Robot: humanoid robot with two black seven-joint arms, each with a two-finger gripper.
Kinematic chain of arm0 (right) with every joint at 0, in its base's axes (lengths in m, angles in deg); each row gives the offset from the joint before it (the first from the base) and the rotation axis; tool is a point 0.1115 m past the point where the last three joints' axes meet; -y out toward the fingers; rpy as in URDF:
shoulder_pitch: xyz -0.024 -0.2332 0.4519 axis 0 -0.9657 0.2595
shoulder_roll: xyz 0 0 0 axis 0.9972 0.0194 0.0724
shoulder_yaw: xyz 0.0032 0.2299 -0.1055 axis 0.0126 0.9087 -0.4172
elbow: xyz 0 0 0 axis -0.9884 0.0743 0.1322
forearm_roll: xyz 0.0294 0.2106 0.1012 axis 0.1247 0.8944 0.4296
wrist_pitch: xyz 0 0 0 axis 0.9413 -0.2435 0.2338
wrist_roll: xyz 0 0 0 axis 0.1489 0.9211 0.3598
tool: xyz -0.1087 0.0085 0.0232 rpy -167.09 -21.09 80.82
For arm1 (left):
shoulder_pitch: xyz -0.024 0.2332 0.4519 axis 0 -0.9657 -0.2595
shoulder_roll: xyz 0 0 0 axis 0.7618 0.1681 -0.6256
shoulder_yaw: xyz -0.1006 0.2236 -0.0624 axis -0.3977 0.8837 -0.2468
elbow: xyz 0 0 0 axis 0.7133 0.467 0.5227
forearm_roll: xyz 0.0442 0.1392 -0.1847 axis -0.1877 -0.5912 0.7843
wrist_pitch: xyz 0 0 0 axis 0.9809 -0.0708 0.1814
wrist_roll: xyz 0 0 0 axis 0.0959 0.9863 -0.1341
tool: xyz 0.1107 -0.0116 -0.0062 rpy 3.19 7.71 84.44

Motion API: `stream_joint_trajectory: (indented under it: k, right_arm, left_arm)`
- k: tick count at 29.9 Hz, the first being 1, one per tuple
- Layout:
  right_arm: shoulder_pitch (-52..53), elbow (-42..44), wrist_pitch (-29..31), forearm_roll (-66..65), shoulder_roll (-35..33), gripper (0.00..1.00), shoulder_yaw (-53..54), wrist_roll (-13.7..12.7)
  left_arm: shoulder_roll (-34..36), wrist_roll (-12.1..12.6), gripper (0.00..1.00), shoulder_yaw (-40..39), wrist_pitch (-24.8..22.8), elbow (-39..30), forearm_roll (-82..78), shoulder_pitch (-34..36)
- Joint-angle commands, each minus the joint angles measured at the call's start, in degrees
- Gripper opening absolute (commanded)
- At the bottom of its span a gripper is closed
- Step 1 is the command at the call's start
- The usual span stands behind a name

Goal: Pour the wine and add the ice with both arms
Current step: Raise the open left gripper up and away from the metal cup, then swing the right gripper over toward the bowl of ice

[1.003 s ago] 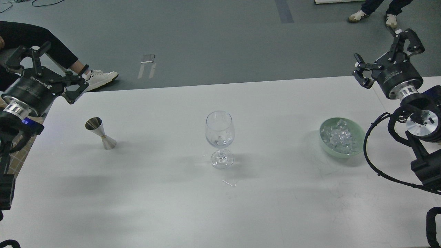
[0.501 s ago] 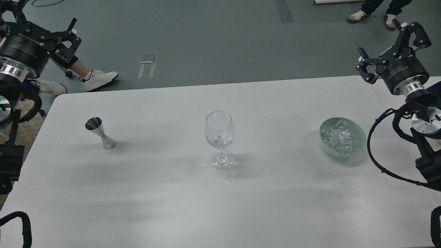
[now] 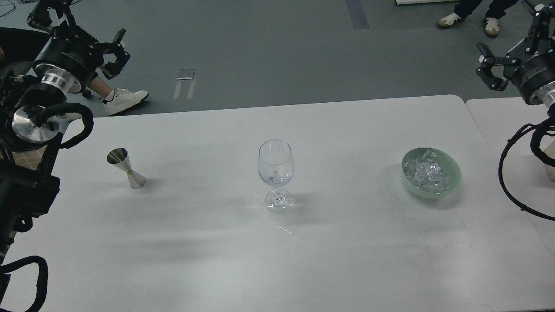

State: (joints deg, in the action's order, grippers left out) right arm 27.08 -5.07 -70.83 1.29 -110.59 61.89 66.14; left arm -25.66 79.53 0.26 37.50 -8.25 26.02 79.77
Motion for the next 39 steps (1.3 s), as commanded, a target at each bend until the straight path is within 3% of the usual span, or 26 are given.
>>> stream_joint_trajectory:
  k: [1,10,14,18,29,39]
  right_arm:
    - [0.79,-0.09,0.00,-0.20,-5.70,1.00,-3.70,0.04]
    - [6.59,0.18,0.53,-11.09,-13.10,1.00,-13.29,0.04]
    - [10.10,-0.09,0.53,-16.62,-13.27,1.00,-17.15,0.04]
    - [15.45,-0.17,0.97,-23.29,-13.27,1.00,-22.33,-0.05]
    - [22.76,-3.25,0.97,-49.57,-18.02,1.00,-31.13,0.48]
    - [26.72,-9.13,6.41,-55.83,-19.42,1.00,-41.50,0.66]
  left_arm:
    - [-1.60,-0.37,0.98,0.08,-0.30,0.61,-0.99,0.34]
    - [-1.77,-0.81,0.98,0.08,-0.30,0.61,-0.90,-0.28]
    - [-1.33,1.47,0.98,0.17,-0.30,0.61,-1.08,0.25]
    - [-1.07,5.33,0.98,0.08,-0.74,0.52,-1.08,0.34]
    - [-0.98,5.25,0.97,-0.62,-4.43,0.52,-0.99,-0.37]
    - [-1.16,3.85,0.97,-0.62,-4.43,0.52,-5.20,-0.54]
